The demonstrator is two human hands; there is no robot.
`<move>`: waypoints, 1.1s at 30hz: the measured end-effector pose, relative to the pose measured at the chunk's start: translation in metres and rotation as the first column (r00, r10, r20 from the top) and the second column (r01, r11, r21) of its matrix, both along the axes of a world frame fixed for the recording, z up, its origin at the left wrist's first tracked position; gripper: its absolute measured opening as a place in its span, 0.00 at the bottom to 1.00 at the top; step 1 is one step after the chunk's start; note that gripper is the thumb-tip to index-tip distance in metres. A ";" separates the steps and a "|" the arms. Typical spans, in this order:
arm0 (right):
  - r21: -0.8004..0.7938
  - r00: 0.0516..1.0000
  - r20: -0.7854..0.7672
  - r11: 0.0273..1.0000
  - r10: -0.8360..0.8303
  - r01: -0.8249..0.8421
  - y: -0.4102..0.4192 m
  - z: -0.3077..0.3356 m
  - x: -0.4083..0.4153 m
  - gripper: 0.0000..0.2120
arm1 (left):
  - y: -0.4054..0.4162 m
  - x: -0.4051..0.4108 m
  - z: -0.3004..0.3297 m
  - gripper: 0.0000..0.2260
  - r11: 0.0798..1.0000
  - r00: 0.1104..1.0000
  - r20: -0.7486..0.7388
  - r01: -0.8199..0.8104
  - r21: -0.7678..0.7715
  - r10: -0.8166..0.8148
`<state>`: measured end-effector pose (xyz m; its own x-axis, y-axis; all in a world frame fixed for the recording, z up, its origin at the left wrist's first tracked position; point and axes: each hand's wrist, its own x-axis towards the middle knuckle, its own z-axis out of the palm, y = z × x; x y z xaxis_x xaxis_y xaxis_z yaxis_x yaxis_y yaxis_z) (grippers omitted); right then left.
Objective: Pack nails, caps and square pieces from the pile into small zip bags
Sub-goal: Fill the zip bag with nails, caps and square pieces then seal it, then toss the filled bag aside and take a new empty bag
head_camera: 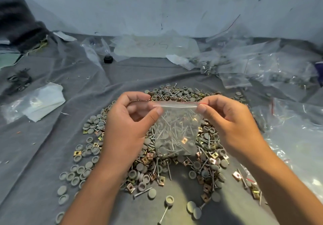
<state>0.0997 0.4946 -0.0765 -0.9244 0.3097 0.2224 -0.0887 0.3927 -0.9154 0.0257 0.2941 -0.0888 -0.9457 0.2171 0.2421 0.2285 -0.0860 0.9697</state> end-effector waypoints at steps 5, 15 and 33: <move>0.010 0.998 -0.063 1.000 0.025 -0.024 0.002 0.003 0.003 0.06 | 0.002 0.003 0.006 0.16 0.994 0.998 0.000 0.067 0.089 -0.067; 0.009 0.986 -0.164 0.999 0.043 -0.042 -0.001 0.005 0.006 0.07 | 0.006 0.010 0.011 0.14 0.984 0.992 -0.040 0.124 0.127 -0.120; -0.028 0.983 -0.147 0.993 0.113 -0.119 -0.017 0.005 0.008 0.15 | 0.011 0.016 0.011 0.13 0.992 0.992 -0.040 0.124 0.036 -0.123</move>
<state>0.1080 0.4778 -0.0711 -0.9135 0.2128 0.3467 -0.2640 0.3382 -0.9033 0.0412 0.3048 -0.0779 -0.9022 0.3218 0.2872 0.2499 -0.1528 0.9561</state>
